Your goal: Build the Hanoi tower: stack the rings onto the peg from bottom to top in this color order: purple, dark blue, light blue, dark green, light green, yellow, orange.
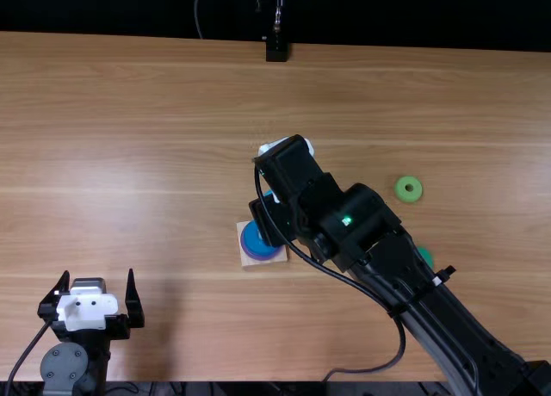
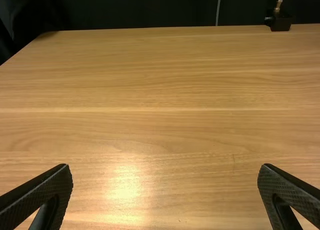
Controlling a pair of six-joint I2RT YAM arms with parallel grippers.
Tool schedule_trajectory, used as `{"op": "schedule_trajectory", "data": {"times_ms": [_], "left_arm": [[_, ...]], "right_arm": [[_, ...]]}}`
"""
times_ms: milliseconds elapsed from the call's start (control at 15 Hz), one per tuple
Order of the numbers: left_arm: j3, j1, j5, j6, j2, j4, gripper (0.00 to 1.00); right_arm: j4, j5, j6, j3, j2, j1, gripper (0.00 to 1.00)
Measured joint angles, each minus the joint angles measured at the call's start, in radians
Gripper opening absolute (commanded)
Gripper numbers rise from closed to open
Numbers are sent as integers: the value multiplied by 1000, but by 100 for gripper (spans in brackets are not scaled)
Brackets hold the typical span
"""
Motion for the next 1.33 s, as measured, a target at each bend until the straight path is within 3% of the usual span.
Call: {"op": "schedule_trajectory", "data": {"times_ms": [1067, 1333], "left_arm": [[0, 0, 0, 0, 0, 0, 100], [0, 0, 0, 0, 0, 0, 100]], "right_arm": [[13, 0, 2, 53, 68, 50, 0], [13, -9, 2, 53, 71, 50, 0]]}}
